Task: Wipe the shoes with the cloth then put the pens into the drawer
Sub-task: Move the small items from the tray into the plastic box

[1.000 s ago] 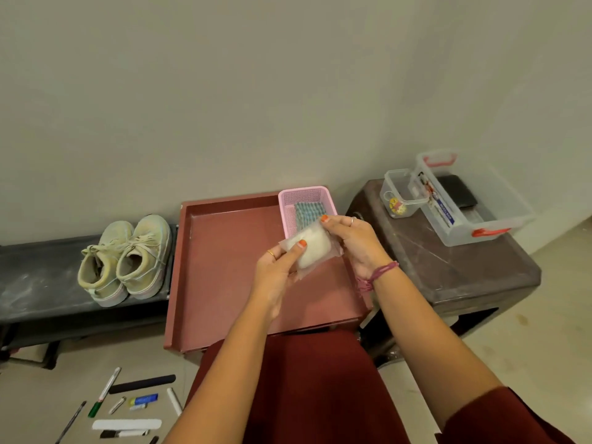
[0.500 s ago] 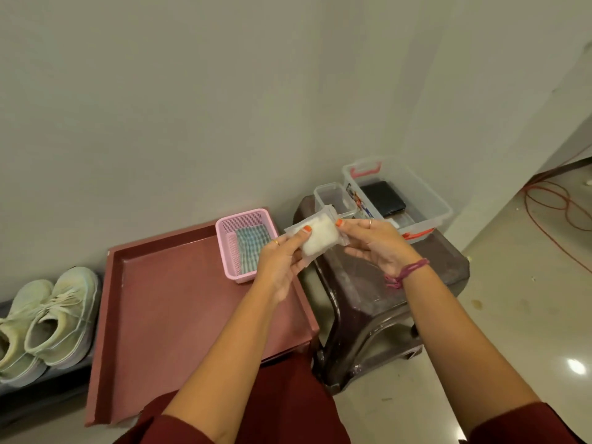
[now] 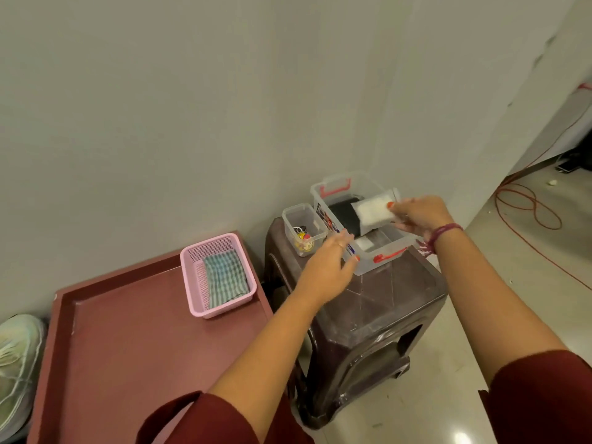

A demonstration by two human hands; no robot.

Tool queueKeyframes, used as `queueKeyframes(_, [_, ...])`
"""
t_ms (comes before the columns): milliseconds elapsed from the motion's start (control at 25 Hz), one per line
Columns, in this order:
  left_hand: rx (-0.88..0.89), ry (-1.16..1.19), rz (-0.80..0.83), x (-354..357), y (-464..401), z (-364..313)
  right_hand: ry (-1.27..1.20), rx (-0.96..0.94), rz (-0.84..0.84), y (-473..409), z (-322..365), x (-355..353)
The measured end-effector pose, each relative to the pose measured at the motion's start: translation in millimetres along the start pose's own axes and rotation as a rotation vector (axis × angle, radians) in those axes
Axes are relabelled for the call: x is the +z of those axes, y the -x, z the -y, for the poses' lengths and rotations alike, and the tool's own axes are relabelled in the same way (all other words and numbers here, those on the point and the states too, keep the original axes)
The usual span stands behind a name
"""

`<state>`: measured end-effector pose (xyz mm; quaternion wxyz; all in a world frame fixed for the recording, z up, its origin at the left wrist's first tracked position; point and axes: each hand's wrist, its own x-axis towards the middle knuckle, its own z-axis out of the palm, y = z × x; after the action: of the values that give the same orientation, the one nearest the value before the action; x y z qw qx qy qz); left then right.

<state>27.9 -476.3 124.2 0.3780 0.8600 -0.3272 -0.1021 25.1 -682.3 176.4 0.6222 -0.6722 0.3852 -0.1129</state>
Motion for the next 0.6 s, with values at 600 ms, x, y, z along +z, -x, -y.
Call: queueKeyframes(600, [0.182,-0.456,0.155,45.0,-11.1,19.0,1.216,0.056,0.134,-52.6,-16.9,39.3])
